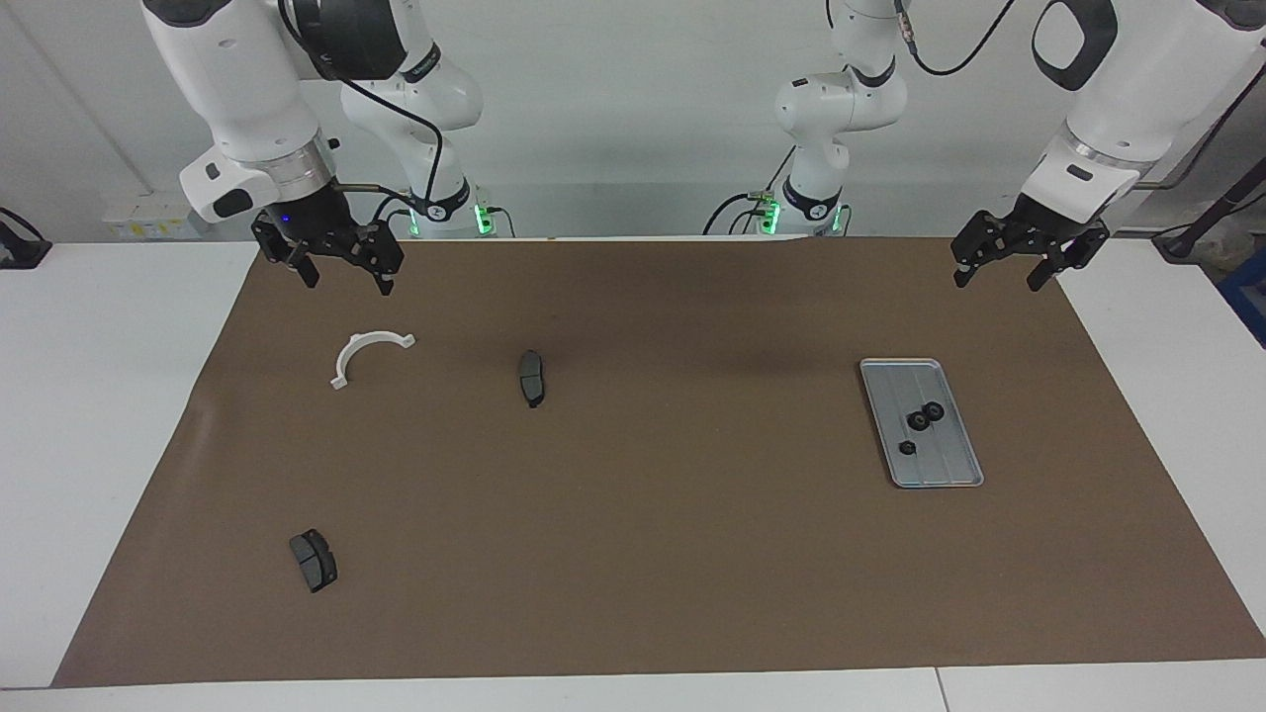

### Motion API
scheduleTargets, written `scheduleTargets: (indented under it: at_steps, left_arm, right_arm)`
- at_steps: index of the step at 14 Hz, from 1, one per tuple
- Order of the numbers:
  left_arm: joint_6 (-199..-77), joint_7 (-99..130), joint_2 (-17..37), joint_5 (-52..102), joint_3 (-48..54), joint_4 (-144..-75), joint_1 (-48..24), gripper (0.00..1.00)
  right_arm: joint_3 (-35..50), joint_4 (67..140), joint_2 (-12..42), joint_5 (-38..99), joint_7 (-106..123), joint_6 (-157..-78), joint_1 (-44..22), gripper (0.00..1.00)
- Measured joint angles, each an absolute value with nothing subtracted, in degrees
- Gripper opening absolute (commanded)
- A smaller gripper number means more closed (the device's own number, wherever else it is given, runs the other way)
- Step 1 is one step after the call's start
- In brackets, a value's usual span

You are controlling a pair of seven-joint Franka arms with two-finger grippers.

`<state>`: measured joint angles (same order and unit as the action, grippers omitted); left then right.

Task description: Place bearing gear from tray to pile

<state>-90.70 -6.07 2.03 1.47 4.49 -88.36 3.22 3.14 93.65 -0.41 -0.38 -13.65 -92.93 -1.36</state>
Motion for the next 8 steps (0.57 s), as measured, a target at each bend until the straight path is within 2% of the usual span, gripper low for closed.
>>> scheduleTargets:
  at_steps: [8]
  left_arm:
    - [-90.9,-6.1,2.2,1.4,3.8,-90.0,3.4,1.0]
  right_arm:
    - [3.1,93.6,-0.4,-0.4,-13.6,-92.9,-1.4,1.0]
